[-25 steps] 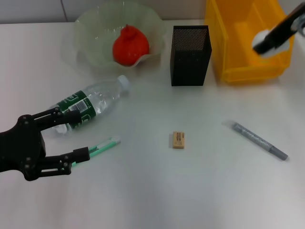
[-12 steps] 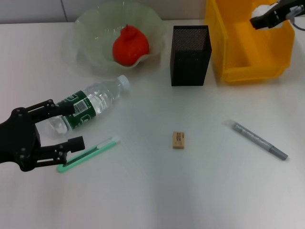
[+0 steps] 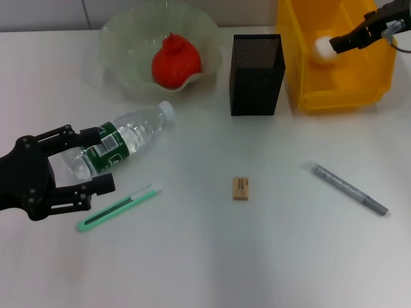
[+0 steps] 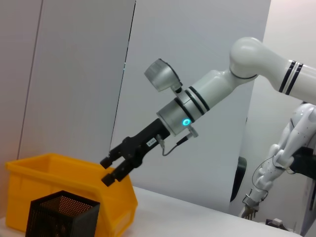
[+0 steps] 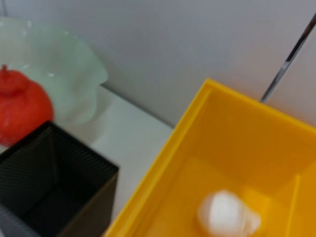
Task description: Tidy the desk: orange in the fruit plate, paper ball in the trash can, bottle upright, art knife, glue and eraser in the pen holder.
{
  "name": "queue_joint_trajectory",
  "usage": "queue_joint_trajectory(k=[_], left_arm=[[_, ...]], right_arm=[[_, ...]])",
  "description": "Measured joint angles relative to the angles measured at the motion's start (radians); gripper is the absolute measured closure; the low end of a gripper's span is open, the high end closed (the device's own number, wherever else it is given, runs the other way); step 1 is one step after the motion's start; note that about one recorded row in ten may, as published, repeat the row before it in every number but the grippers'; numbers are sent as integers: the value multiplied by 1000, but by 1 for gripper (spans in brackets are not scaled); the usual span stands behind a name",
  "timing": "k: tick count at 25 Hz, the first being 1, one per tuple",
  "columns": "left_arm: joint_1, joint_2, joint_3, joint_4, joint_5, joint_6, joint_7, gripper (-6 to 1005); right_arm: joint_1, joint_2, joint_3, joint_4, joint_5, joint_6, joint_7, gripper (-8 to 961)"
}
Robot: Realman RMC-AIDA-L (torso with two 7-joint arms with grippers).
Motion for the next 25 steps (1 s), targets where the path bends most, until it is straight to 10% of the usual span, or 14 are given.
queue_joint_trajectory(k=[7, 16, 19, 22, 25], left_arm=[[-22, 10, -2, 23, 0, -19, -12, 174], [-62, 18, -2, 137, 55, -77, -131, 181], [-171, -32, 7, 393, 309, -184, -369, 184], [-171, -32, 7, 393, 309, -184, -369, 186], [-307, -71, 104, 530, 584, -240, -619, 188]], right_arm=[[-48, 3, 23, -201, 77, -262, -13, 117], [-230, 4, 276, -232, 548, -538, -394, 119], [-364, 7, 299, -197, 721, -573, -609, 119], [-395, 7, 332, -148, 752, -614, -693, 119], [-421, 4, 407, -56, 778, -685, -801, 119]])
